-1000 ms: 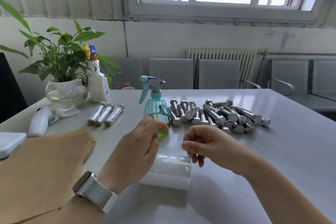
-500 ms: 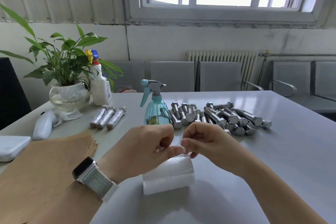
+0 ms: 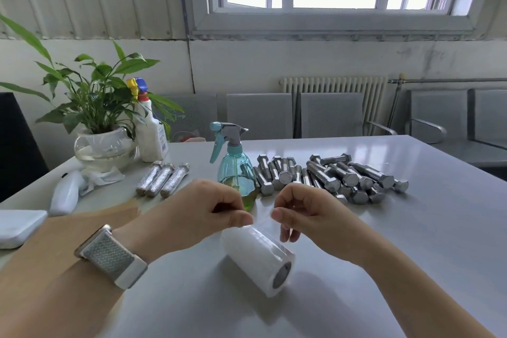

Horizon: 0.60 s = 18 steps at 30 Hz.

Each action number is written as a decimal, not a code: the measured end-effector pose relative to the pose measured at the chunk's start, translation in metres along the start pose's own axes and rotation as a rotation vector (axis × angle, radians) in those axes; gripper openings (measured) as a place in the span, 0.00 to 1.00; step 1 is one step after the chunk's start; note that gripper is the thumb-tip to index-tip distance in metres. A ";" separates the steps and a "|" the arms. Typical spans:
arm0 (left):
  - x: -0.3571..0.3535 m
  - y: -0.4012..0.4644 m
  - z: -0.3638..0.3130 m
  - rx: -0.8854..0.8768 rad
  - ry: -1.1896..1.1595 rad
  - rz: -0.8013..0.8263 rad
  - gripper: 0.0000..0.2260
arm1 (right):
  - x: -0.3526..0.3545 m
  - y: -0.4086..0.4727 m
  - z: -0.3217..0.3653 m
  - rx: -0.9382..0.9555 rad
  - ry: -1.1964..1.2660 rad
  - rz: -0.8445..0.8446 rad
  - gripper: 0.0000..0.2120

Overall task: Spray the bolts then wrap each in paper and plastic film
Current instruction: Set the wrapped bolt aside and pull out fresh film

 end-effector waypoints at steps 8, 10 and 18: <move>-0.004 0.001 0.008 0.056 -0.208 0.025 0.21 | 0.005 0.000 0.001 0.005 0.079 -0.028 0.08; -0.011 0.002 0.009 0.041 -0.183 0.057 0.22 | 0.006 0.000 0.002 -0.003 0.086 -0.026 0.07; -0.014 0.003 0.017 0.069 -0.447 -0.075 0.10 | 0.008 -0.001 0.004 -0.048 0.121 0.000 0.11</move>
Point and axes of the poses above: each hand's wrist, its own y-axis towards the middle knuckle, its own x-axis out of the back of the hand, z = x × y, the point moved 1 cm from there along y, towards the middle knuckle, and after that the axes turned 1 degree about -y, right-handed, at the moved point
